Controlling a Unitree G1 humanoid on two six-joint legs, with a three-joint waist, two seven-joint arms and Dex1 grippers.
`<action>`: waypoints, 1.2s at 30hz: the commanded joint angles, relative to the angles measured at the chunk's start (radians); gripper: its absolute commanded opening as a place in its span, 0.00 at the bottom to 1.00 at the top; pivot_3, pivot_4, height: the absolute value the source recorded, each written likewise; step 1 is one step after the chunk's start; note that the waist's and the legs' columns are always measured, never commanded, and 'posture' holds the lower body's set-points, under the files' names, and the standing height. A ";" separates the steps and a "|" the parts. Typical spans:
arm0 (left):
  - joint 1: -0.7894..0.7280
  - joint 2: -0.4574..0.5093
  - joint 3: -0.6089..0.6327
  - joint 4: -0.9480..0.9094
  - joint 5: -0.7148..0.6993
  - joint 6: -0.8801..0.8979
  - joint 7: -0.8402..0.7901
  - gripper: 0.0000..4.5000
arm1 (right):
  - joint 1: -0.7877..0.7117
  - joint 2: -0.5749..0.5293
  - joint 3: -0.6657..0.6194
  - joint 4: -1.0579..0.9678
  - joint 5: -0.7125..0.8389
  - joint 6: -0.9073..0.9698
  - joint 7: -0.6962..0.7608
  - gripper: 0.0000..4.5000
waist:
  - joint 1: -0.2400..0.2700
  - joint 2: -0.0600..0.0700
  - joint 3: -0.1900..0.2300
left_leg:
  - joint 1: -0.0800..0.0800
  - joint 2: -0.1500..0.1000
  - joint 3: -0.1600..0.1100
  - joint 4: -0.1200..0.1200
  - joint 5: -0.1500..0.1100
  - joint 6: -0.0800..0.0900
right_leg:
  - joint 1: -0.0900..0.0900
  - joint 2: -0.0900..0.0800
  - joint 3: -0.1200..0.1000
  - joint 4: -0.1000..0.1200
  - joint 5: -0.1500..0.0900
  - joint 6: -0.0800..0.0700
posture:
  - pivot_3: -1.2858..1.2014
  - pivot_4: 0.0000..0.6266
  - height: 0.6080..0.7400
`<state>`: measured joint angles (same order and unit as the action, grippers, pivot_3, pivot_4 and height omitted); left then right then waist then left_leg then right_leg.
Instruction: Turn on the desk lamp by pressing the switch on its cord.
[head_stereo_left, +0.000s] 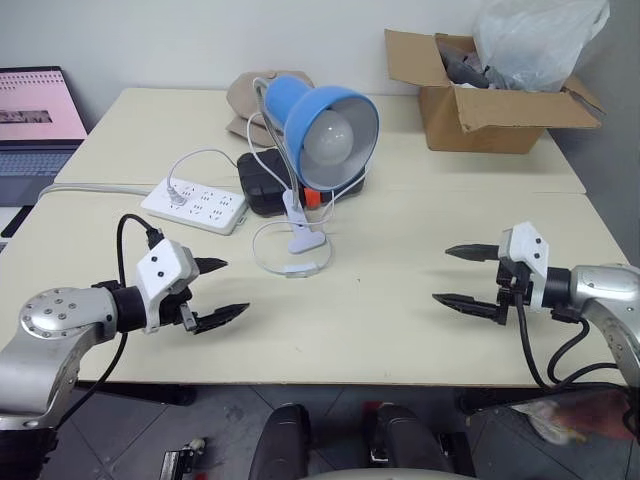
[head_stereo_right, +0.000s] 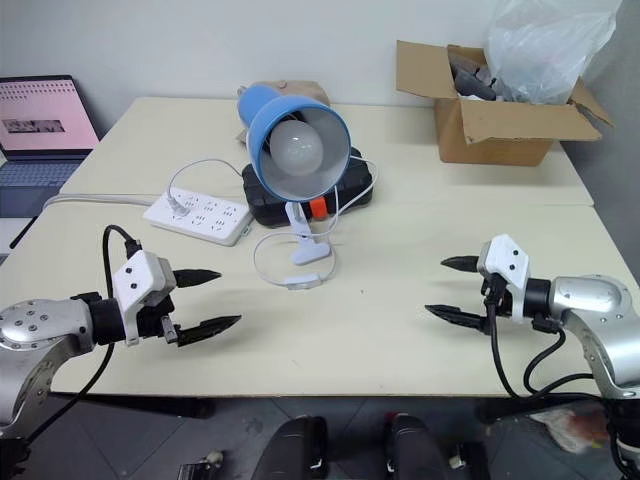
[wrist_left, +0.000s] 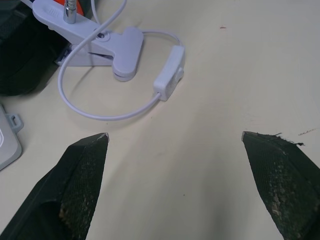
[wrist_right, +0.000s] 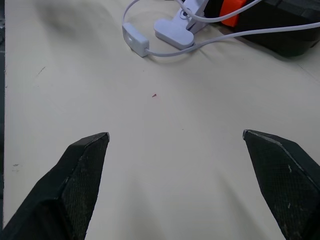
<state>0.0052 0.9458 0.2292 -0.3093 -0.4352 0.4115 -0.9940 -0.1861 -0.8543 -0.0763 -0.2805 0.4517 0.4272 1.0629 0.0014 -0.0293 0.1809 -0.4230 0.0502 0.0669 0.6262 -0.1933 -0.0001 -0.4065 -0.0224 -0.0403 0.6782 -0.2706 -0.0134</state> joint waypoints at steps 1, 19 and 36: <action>-0.012 0.001 0.031 -0.029 -0.012 -0.003 0.002 0.99 | -0.012 0.002 -0.007 -0.025 0.000 -0.014 -0.003 1.00 | 0.000 0.000 0.000 | 0.000 0.000 0.000 0.000 0.000 0.000 | 0.000 0.000 0.000 0.000 0.000 0.000 | 0.52 0.24 1.00; -0.129 -0.013 -0.091 0.107 0.122 -0.174 -0.053 0.99 | -0.027 0.020 0.034 -0.104 0.028 0.085 -0.059 1.00 | 0.001 0.000 0.000 | 0.000 0.000 0.000 0.000 0.000 0.000 | 0.000 0.000 0.000 0.000 0.000 0.000 | 0.52 0.24 1.00; -0.494 -0.249 -0.373 0.604 0.308 -0.438 -0.135 0.99 | -0.048 0.041 0.035 -0.247 0.091 0.285 -0.178 1.00 | 0.007 -0.001 0.000 | -0.004 -0.002 -0.001 0.002 0.000 0.000 | -0.001 0.000 -0.001 0.000 0.001 0.002 | 0.52 0.24 1.00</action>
<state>-0.4592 0.7049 -0.1323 0.2577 -0.1444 0.0123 -1.1099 -0.2346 -0.8034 -0.0243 -0.4829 0.5332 0.7110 0.8927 0.0081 -0.0298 0.1806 -0.4269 0.0486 0.0654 0.6286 -0.1931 0.0003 -0.4073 -0.0222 -0.0415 0.6783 -0.2700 -0.0111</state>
